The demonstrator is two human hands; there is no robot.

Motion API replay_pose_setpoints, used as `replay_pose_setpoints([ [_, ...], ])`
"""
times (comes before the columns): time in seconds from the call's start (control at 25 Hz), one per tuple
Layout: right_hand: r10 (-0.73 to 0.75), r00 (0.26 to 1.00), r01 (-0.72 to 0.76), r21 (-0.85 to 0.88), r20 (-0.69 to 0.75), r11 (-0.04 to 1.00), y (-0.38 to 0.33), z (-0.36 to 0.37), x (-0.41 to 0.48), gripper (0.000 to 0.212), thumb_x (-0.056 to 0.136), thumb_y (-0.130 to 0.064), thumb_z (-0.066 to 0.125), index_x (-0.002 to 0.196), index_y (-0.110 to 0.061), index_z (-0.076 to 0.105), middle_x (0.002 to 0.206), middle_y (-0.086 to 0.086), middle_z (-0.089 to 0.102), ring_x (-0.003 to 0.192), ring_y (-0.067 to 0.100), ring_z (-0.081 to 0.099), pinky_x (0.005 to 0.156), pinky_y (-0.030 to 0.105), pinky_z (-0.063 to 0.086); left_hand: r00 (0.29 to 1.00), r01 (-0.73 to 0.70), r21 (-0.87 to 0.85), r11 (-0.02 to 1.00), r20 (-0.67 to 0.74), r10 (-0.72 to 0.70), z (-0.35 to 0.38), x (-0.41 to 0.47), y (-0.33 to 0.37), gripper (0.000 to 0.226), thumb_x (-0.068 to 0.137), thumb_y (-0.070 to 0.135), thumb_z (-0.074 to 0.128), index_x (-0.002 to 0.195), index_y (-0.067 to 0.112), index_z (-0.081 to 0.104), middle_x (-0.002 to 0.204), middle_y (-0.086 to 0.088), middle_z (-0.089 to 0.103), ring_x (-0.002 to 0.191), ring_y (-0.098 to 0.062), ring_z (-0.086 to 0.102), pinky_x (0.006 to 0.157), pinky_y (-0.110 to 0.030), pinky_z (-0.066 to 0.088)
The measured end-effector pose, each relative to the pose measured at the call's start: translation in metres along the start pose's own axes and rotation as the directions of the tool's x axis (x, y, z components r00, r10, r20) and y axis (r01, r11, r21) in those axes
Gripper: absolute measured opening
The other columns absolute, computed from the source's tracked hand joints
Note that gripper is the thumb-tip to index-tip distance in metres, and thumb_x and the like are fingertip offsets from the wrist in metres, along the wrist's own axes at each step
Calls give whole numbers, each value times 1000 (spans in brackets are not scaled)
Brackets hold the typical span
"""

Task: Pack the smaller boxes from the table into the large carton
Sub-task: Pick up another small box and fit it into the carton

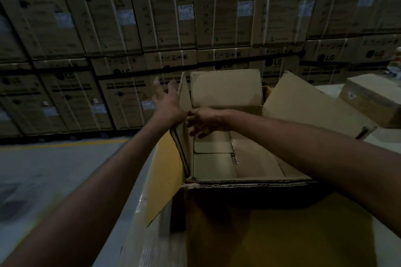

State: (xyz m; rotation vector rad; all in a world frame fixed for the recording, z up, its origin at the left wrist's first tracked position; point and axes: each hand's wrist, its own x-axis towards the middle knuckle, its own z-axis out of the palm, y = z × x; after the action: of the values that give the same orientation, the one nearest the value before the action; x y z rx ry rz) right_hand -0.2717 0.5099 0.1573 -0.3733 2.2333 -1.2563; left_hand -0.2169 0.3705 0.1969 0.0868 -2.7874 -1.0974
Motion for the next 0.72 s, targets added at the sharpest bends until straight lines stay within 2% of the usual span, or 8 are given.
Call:
replay_pose_setpoints([
  [0.08,31,999,-30,-49,10,998,9,1,1,36,108,-25,43,143,-32,47,130,0,62,104,20,69,93,41,55,982,157,-42,987,112,-152,2,0,4,86,92,1,66,160,18,14,148,-22,32,116,-33,54,73,-31,56],
  [0.16,43,999,-42,-58,12,997,17,2,0,49,108,-28,43,157,-33,34,141,2,58,102,19,69,91,40,56,956,204,15,979,211,-202,0,7,1,56,97,0,58,148,7,34,117,-16,47,81,-20,52,57,-26,45],
  [0.2,31,999,-31,-57,4,998,20,2,1,51,109,-30,42,159,-33,31,144,4,56,102,20,69,91,40,56,953,194,17,981,234,-193,-4,13,-5,51,97,0,59,143,7,39,118,-16,49,77,-19,51,56,-28,46],
  [0.36,8,1000,-5,-164,19,986,26,11,6,53,109,-37,41,160,-34,28,152,6,47,112,24,65,93,41,54,910,362,-217,906,293,-293,-11,18,-38,53,94,-1,65,141,8,42,113,-18,59,83,-29,63,54,-35,55],
  [0.44,16,1000,-20,-230,-17,973,33,21,10,53,110,-38,40,160,-32,26,155,7,43,117,26,62,99,44,52,908,383,-267,884,283,-308,-9,11,-47,51,95,0,64,141,8,43,107,-16,60,81,-27,62,58,-36,53],
  [0.48,22,999,-30,-236,-36,971,36,25,10,53,109,-38,40,160,-31,25,154,7,44,117,26,61,101,46,51,913,372,-263,890,276,-300,-8,11,-48,56,94,2,65,143,9,41,114,-17,59,84,-28,62,60,-37,53],
  [0.64,54,999,-54,-338,-11,939,41,14,5,58,108,-41,45,160,-25,27,153,8,45,110,21,58,90,40,49,950,269,-100,958,189,-248,-1,17,-29,76,92,7,70,153,13,26,143,-21,44,117,-38,56,80,-42,54],
  [0.72,65,996,-86,-452,-62,888,47,-5,-4,56,106,-39,49,156,-14,39,155,11,44,122,25,56,100,40,47,984,145,130,981,87,-157,6,16,-21,95,88,13,75,160,15,12,151,-20,38,130,-40,48,93,-47,52],
])
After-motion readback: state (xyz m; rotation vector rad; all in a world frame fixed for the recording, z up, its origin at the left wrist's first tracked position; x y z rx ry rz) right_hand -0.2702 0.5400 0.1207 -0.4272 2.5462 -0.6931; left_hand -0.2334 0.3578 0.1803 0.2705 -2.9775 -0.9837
